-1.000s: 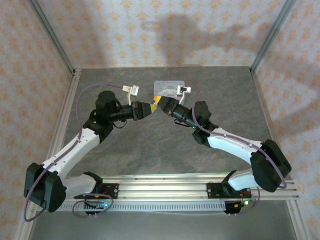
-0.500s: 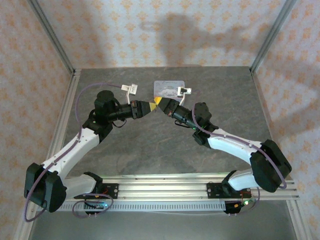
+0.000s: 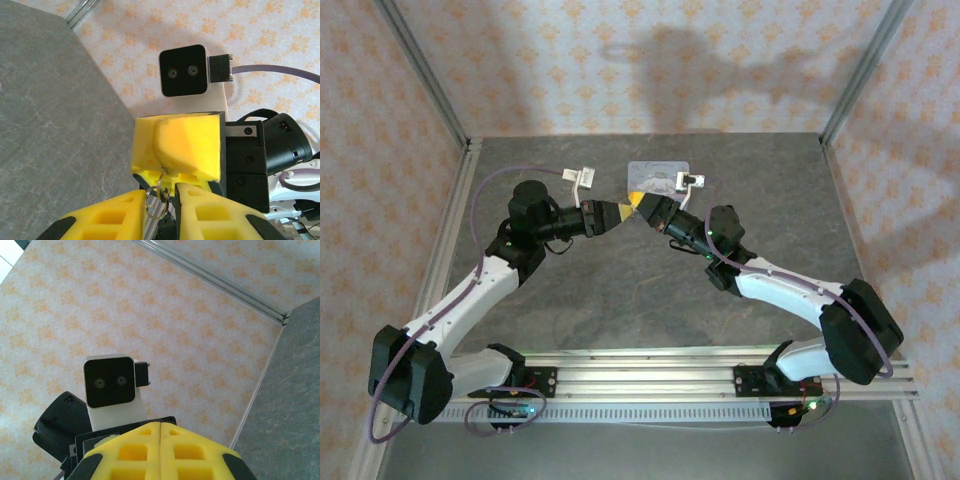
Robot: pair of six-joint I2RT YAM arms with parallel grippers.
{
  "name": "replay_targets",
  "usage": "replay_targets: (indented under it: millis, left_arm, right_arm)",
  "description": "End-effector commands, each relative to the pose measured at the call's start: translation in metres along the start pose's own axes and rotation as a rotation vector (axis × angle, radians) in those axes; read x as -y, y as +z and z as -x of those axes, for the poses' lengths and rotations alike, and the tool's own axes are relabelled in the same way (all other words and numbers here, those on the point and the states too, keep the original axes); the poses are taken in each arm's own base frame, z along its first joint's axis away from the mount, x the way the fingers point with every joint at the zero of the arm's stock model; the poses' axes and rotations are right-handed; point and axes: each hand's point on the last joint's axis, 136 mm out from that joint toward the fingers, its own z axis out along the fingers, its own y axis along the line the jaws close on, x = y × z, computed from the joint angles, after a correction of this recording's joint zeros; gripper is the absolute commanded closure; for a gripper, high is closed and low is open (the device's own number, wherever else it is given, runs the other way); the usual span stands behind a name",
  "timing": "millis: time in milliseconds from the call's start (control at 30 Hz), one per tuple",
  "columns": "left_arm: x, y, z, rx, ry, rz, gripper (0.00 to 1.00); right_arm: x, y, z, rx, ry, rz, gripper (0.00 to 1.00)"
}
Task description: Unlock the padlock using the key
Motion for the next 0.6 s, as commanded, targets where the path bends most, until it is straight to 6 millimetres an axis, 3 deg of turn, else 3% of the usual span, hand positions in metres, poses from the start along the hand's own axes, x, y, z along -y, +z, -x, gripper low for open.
replay_targets:
  millis: [0,267,567]
  left_arm:
    - [0.0133,-0.0004,0.0078,0.008,0.044,-0.050,0.78]
    - [0.0153,-0.0005,0.0095,0.011,0.048,-0.054,0.80]
    - [0.0162,-0.0007,0.0091,0.003,0.061,-0.047,1.00]
  right_arm:
    - [-0.0163,0.0013,0.0054,0.020,-0.019,0.062,1.00]
    - [-0.0140,0.0050,0.0024,0.013,-0.015,0.065,1.00]
    - [-0.0147,0.0096,0.0006,0.004,-0.019,0.067,1.00]
